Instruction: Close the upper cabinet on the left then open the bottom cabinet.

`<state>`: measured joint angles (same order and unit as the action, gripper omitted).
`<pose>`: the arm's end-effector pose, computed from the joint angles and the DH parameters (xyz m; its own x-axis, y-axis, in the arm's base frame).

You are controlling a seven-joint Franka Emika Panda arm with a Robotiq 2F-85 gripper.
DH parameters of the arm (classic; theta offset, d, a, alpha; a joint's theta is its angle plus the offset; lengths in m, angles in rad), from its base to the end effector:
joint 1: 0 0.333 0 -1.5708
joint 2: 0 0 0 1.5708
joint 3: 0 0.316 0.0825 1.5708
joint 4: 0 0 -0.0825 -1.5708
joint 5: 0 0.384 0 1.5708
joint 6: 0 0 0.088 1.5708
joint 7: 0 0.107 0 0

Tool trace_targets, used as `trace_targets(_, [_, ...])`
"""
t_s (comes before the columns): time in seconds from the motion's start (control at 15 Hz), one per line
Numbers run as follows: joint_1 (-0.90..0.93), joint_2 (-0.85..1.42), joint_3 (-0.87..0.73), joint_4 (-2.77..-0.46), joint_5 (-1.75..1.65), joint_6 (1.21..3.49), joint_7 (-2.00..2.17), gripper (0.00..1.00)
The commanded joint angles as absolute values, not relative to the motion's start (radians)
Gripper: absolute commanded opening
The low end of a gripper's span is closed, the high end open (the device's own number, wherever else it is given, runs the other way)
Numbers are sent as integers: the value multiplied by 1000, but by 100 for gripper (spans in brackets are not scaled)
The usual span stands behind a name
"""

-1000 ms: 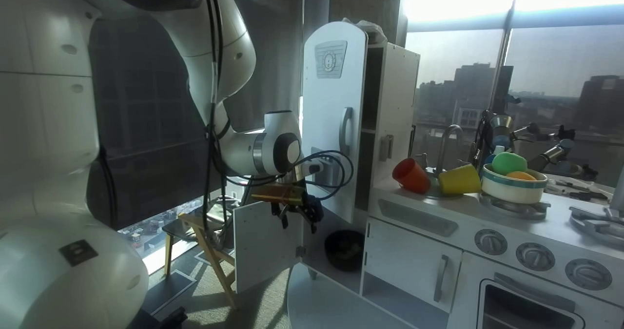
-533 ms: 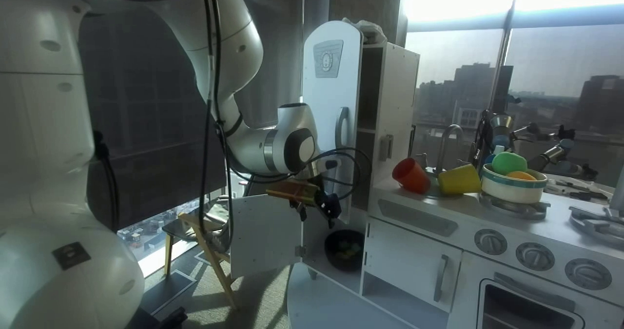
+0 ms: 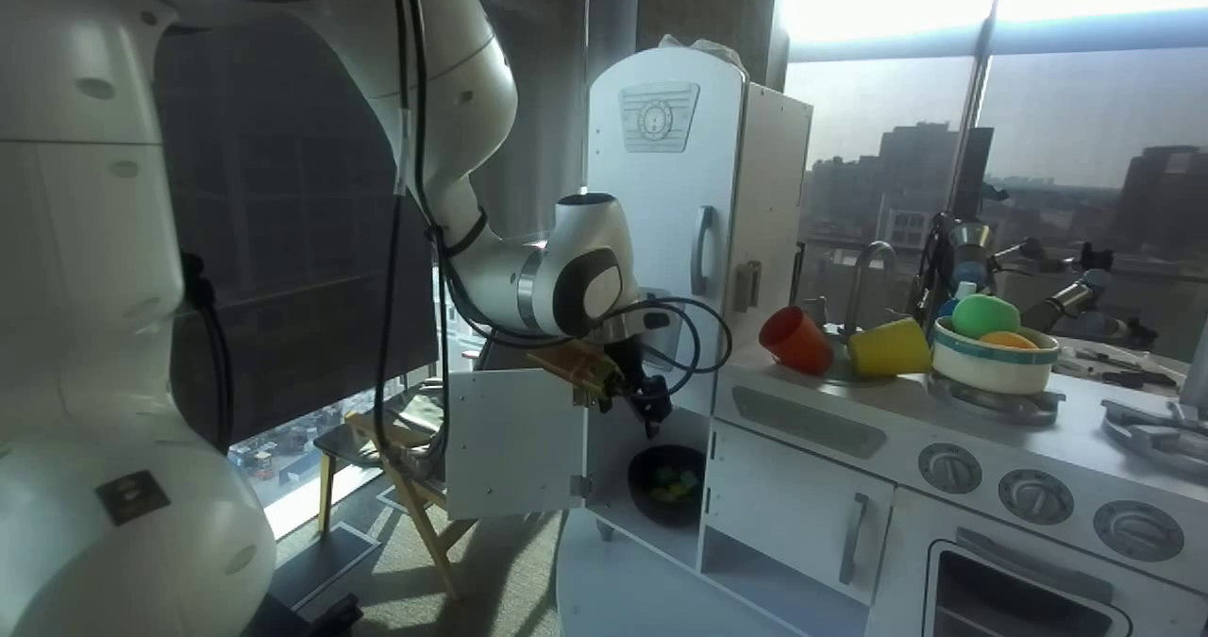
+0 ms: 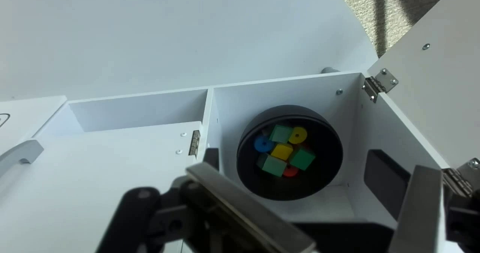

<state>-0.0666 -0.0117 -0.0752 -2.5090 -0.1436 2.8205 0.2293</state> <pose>0.4885 -0.0625 0.3186 0.9192 -0.2252 0.3230 -0.2419 -0.9702 0.0120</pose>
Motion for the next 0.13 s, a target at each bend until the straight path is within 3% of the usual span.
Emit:
trace_targets(0.0, [-72,-4,-74,-2494,-139,2850,284,100])
trace_targets(0.07, [-74,-3,-75,-2490,-150,2843,313,100])
